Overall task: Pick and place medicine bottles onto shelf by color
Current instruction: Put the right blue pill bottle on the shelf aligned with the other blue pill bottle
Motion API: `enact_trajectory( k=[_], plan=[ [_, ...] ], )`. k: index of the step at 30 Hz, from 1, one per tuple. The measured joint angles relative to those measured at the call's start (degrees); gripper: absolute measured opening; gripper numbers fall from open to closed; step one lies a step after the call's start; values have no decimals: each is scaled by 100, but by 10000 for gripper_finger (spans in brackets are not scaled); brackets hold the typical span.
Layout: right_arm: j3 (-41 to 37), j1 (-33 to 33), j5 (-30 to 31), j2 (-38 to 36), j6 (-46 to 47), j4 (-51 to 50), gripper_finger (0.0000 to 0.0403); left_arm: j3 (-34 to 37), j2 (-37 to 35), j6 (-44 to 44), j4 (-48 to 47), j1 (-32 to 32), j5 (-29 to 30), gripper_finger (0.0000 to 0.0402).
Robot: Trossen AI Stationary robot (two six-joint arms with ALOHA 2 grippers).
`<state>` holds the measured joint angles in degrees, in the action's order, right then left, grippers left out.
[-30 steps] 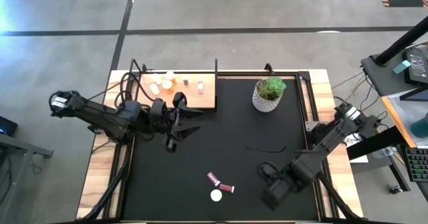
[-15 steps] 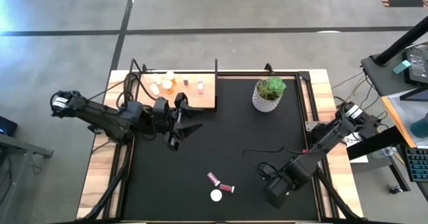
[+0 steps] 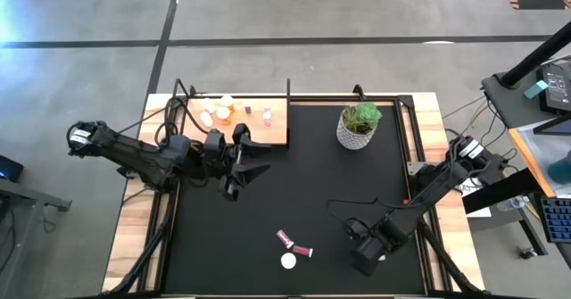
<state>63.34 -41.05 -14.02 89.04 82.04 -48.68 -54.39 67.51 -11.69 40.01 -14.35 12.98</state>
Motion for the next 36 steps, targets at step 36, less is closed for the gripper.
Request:
enact_trajectory(
  k=[36],
  plan=[
    [340,773,-252,65,-590,80,113,33,-6,12,-26,13,102,203]
  ],
)
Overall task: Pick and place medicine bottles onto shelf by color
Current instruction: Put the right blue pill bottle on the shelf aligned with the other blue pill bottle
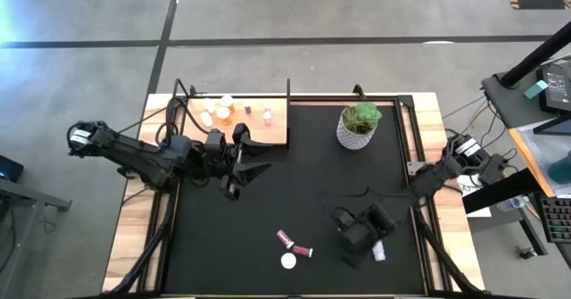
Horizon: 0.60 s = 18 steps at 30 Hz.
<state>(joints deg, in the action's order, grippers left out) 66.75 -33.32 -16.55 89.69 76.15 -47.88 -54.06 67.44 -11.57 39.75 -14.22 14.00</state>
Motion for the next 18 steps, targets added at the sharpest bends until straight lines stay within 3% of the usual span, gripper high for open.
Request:
enact_trajectory(
  k=[5,11,18],
  plan=[
    [156,879,2,13,-662,-39,114,7,-118,-6,-73,-4,-27,203],
    [678,1904,25,390,-1558,-30,114,8,-496,-15,-882,-7,-44,203],
    [1614,2578,33,1080,-2694,-159,114,9,-979,-13,-1655,-13,-48,203]
  ],
)
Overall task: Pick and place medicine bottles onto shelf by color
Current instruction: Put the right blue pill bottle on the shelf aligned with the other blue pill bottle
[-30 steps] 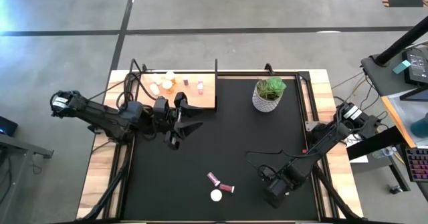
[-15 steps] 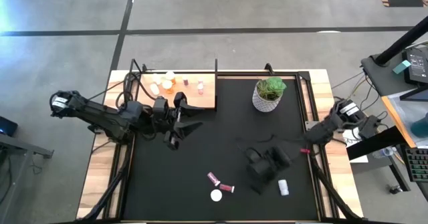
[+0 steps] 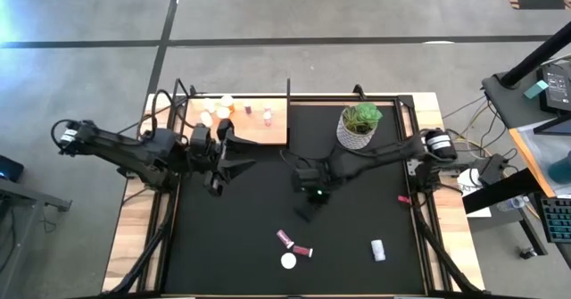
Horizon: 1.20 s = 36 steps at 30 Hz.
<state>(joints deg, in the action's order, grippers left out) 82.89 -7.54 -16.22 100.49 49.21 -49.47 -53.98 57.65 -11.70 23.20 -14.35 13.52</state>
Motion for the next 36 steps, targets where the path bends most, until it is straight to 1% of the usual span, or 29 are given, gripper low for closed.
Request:
enact_trajectory(
  k=[3,7,13,19,22,26,29,36],
  plan=[
    [379,206,165,189,-315,-205,114,0,-174,4,-300,0,0,203],
    [818,438,186,455,-745,-547,114,0,-266,4,-461,0,0,203],
    [1558,585,230,1012,-2068,-1305,114,0,-261,26,-458,2,43,203],
    [2667,645,941,1679,-3290,-2126,114,0,-227,9,-453,2,74,203],
    [3243,672,1089,2048,-3866,-2321,114,0,-229,9,-433,2,191,203],
    [3823,705,1119,2502,-4592,-2439,114,-12,-229,0,-427,2,199,203],
    [4145,761,1132,2776,-4902,-2585,114,-32,-229,-2,-422,2,199,203],
    [4688,871,1168,3200,-5070,-2970,114,-35,-229,-5,-421,2,199,203]
  ],
)
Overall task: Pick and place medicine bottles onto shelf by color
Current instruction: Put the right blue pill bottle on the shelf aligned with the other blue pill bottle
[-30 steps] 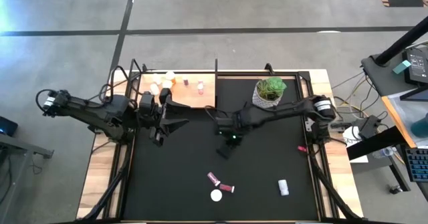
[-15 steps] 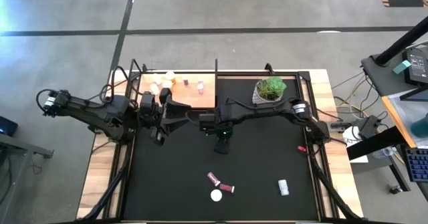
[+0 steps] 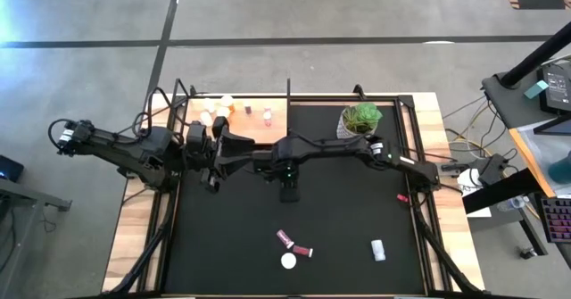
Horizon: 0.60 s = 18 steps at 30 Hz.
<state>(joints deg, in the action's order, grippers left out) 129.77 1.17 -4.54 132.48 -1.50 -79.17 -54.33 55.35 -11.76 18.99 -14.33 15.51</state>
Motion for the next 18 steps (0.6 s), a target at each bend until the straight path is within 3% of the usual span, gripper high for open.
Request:
enact_trajectory(
  k=[18],
  plan=[
    [110,55,324,136,-66,-126,114,4,0,-1,-1,0,151,203]
  ],
)
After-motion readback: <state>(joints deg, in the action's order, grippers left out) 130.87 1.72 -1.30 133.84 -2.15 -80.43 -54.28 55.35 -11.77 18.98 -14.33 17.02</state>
